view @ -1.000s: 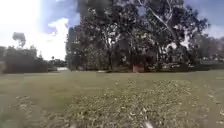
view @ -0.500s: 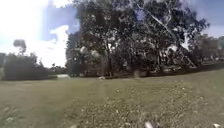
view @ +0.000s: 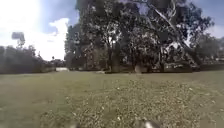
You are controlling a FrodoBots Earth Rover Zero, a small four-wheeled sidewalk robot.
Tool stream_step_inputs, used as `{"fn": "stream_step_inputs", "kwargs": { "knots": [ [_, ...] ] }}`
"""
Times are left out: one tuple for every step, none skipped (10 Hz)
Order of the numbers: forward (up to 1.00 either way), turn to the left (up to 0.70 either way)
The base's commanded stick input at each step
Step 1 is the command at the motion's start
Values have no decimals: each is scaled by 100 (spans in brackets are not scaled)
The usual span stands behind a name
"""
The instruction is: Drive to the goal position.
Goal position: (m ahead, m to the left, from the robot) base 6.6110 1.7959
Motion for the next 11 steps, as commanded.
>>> {"fn": "stream_step_inputs", "kwargs": {
  "knots": [
    [70, 0],
    [70, 0],
    [70, 0],
    [70, 0],
    [70, 0],
    [70, 0],
    [70, 0],
    [70, -3],
    [70, -3],
    [70, -3],
    [70, -2]
  ]
}}
